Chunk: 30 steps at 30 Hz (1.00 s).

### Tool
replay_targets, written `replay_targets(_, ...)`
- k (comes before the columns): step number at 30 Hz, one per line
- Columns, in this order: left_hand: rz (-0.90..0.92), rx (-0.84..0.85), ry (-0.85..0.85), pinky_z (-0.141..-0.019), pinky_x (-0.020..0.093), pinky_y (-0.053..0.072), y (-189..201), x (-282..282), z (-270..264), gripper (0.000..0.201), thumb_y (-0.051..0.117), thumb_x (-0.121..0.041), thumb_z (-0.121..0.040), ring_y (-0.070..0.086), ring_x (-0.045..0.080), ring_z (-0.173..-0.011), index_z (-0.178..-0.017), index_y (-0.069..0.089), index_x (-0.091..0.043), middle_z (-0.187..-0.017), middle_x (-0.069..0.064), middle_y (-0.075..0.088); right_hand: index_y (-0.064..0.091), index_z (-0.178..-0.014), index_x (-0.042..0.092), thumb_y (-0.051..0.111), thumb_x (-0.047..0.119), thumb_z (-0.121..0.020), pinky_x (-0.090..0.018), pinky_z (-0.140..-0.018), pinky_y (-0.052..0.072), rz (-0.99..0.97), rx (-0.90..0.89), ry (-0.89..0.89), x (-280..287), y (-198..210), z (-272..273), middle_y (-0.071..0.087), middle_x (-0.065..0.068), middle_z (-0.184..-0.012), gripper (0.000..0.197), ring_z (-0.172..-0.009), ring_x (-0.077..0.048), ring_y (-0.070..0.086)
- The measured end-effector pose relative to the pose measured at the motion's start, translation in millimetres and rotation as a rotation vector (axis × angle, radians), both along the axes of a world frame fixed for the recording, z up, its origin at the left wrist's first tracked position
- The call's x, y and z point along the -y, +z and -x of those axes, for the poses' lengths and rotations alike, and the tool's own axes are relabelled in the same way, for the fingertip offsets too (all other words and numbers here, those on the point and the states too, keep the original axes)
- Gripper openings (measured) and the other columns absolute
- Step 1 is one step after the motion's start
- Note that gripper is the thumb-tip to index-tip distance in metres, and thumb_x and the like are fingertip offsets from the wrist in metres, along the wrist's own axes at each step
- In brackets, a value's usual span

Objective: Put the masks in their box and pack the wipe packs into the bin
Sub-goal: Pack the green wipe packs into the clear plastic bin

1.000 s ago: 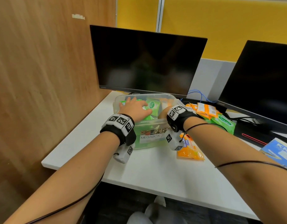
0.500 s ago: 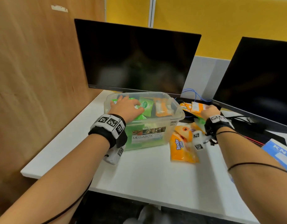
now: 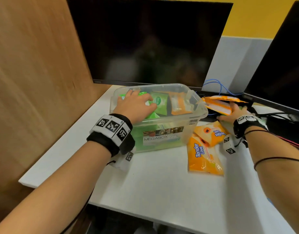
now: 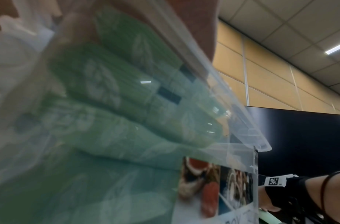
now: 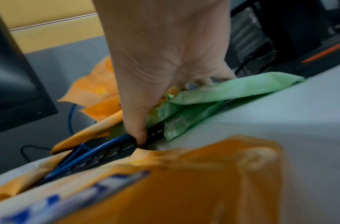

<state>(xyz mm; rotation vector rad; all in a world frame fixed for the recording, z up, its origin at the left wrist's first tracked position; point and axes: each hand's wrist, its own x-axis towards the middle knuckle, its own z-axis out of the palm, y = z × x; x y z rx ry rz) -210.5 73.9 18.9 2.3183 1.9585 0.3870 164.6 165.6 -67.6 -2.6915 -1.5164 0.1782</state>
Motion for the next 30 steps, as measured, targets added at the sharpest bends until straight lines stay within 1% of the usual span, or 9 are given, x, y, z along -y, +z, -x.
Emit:
replay_targets(5, 0.005, -0.013, -0.003, -0.113, 0.056, 0.016, 0.8, -1.3, -0.7, 0.041, 0.037, -0.047, -0.092, 0.020, 0.025, -0.143, -0.131, 0.047, -0.038, -0.152, 0.005, 0.030, 0.027, -0.144, 0.028, 0.067, 0.062, -0.059, -0.056, -0.100, 0.041, 0.029, 0.063, 0.036, -25.5, -2.2, -1.7, 0.044, -0.020, -0.136, 0.100, -0.122, -0.045, 0.042)
replay_targets(10, 0.016, -0.013, 0.002, -0.115, 0.056, 0.015, 1.6, -2.1, -1.5, 0.041, 0.037, -0.047, -0.092, 0.018, 0.024, -0.144, -0.131, 0.046, -0.038, -0.153, 0.004, 0.028, 0.043, -0.132, 0.023, 0.063, 0.068, -0.063, -0.040, -0.082, 0.053, 0.057, -0.015, 0.059, -24.8, -2.3, -6.1, 0.058, -0.014, -0.118, 0.085, -0.095, -0.035, 0.058)
replay_targets(12, 0.020, -0.014, 0.004, -0.115, 0.056, 0.015, 1.9, -2.7, -1.0, 0.041, 0.037, -0.047, -0.092, 0.017, 0.024, -0.144, -0.131, 0.046, -0.038, -0.154, 0.004, 0.027, 0.045, -0.127, 0.025, 0.061, 0.069, -0.064, -0.044, -0.083, 0.053, 0.002, 0.057, 0.095, -25.1, -9.0, -9.1, 0.060, -0.013, -0.114, 0.078, -0.096, -0.037, 0.058)
replay_targets(15, 0.023, -0.022, 0.003, -0.115, 0.056, 0.015, 1.2, -4.0, -1.1, 0.041, 0.036, -0.048, -0.092, 0.017, 0.025, -0.145, -0.131, 0.045, -0.039, -0.154, 0.004, 0.026, 0.049, -0.123, 0.023, 0.064, 0.042, -0.075, -0.052, -0.086, 0.051, -0.076, 0.078, 0.179, -30.7, -9.2, -14.1, 0.063, -0.016, -0.110, 0.054, -0.098, -0.040, 0.061)
replay_targets(19, 0.019, -0.022, 0.004, -0.114, 0.056, 0.016, 0.0, -6.3, -0.8, 0.041, 0.036, -0.048, -0.092, 0.018, 0.025, -0.144, -0.130, 0.046, -0.039, -0.153, 0.004, 0.028, 0.057, -0.123, 0.017, 0.060, 0.030, -0.087, -0.043, -0.082, 0.054, -0.153, 0.017, 0.235, -18.3, 8.1, -8.7, 0.065, -0.017, -0.113, 0.039, -0.095, -0.037, 0.064)
replay_targets(22, 0.021, -0.025, 0.005, -0.114, 0.056, 0.017, -0.8, -7.2, -1.2, 0.041, 0.036, -0.049, -0.091, 0.020, 0.025, -0.143, -0.129, 0.047, -0.039, -0.153, 0.004, 0.029, 0.058, -0.125, 0.014, 0.059, 0.034, -0.089, -0.042, -0.089, 0.050, -0.188, -0.253, 0.230, -10.3, 13.9, -2.1, 0.062, -0.015, -0.121, 0.041, -0.106, -0.038, 0.060)
replay_targets(26, 0.027, -0.014, 0.007, -0.114, 0.056, 0.017, 1.6, -5.3, -2.0, 0.041, 0.037, -0.049, -0.091, 0.019, 0.025, -0.144, -0.129, 0.048, -0.039, -0.153, 0.004, 0.029, 0.061, -0.116, 0.005, 0.067, 0.039, -0.075, -0.044, -0.083, 0.052, -0.372, -0.803, 0.050, -1.2, 42.5, 1.4, 0.061, -0.019, -0.121, 0.054, -0.084, -0.030, 0.061)
replay_targets(28, 0.027, -0.007, 0.008, -0.114, 0.054, 0.016, 2.3, -4.8, -1.4, 0.040, 0.037, -0.049, -0.091, 0.019, 0.025, -0.144, -0.129, 0.048, -0.039, -0.153, 0.004, 0.029, 0.054, -0.130, 0.007, 0.062, 0.030, -0.084, -0.038, -0.073, 0.056, -0.261, -1.190, 0.040, 4.1, 50.2, 7.6, 0.062, -0.017, -0.121, 0.053, -0.079, -0.028, 0.064)
replay_targets(30, 0.024, -0.003, 0.006, -0.114, 0.054, 0.017, 2.9, -2.7, -1.1, 0.040, 0.037, -0.048, -0.091, 0.019, 0.024, -0.143, -0.128, 0.049, -0.040, -0.153, 0.005, 0.029, 0.054, -0.129, 0.008, 0.060, 0.043, -0.088, -0.033, -0.070, 0.056, -0.123, -1.194, 0.069, 9.4, 55.5, 15.3, 0.065, -0.020, -0.114, 0.054, -0.085, -0.031, 0.066)
